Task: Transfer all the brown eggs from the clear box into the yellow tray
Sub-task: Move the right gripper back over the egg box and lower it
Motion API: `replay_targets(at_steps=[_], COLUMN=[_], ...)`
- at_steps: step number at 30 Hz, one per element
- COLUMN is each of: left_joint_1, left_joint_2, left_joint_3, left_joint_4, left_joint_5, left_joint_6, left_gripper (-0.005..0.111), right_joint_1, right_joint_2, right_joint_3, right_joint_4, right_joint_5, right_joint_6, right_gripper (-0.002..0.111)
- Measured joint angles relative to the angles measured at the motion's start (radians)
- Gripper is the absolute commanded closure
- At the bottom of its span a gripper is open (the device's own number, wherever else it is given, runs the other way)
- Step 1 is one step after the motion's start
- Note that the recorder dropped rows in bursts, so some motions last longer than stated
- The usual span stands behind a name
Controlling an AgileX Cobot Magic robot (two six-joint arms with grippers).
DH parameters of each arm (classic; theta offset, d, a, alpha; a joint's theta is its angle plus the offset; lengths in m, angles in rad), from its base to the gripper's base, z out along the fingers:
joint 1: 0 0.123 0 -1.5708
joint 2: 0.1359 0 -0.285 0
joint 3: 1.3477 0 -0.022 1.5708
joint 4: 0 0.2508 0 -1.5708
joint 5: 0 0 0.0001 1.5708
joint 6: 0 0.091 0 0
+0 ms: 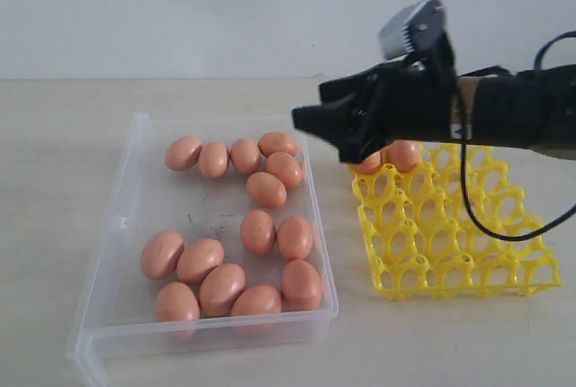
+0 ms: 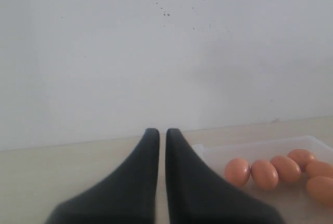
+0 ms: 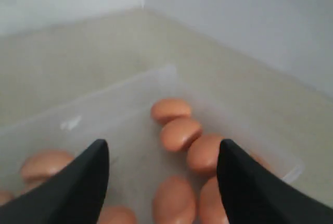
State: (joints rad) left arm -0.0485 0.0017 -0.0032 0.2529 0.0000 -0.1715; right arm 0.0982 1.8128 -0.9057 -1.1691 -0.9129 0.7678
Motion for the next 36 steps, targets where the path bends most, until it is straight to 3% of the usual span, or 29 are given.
replay_targets(at_steps=[4,7,11,14,15,18,21,25,30,33,34,35,36], left_joint_1=[0.0,0.0,0.0,0.0,0.0,0.0,0.0,0.0,0.0,0.0,0.0,0.0,0.0], left_joint_2=[0.0,0.0,0.0,0.0,0.0,0.0,0.0,0.0,0.0,0.0,0.0,0.0,0.0], left_joint_3=[0.0,0.0,0.0,0.0,0.0,0.0,0.0,0.0,0.0,0.0,0.0,0.0,0.0], left_joint_4=[0.0,0.0,0.0,0.0,0.0,0.0,0.0,0.0,0.0,0.0,0.0,0.0,0.0], left_joint_5=[0.0,0.0,0.0,0.0,0.0,0.0,0.0,0.0,0.0,0.0,0.0,0.0,0.0], left_joint_6=[0.0,0.0,0.0,0.0,0.0,0.0,0.0,0.0,0.0,0.0,0.0,0.0,0.0], left_gripper=[0.103,0.103,0.103,0.103,0.103,0.103,0.103,0.103,0.103,0.103,0.103,0.103,0.103], right_joint_1=[0.133,0.208,0.221,0.228,0.236,0.274,0.332,0.39,0.481,0.532,0.521,0.503,0.448], right_joint_2=[0.0,0.0,0.0,0.0,0.0,0.0,0.0,0.0,0.0,0.003,0.002,0.004,0.026], right_joint_3=[-0.087,-0.146,-0.179,-0.185,-0.185,-0.187,-0.187,-0.174,-0.143,-0.139,-0.18,-0.208,-0.289], right_joint_4=[-0.328,-0.512,-0.557,-0.561,-0.563,-0.569,-0.423,0.011,0.813,1.301,1.529,1.598,1.67], right_joint_5=[0.229,0.376,0.413,0.407,0.407,0.472,0.578,0.532,0.35,0.247,0.424,0.551,0.892], right_joint_6=[0.279,0.647,0.973,1.068,1.055,0.881,0.494,-0.239,-1.127,-1.34,-1.395,-1.397,-1.368], right_gripper=[0.053,0.053,0.053,0.055,0.061,0.084,0.109,0.108,0.109,0.109,0.108,0.105,0.101])
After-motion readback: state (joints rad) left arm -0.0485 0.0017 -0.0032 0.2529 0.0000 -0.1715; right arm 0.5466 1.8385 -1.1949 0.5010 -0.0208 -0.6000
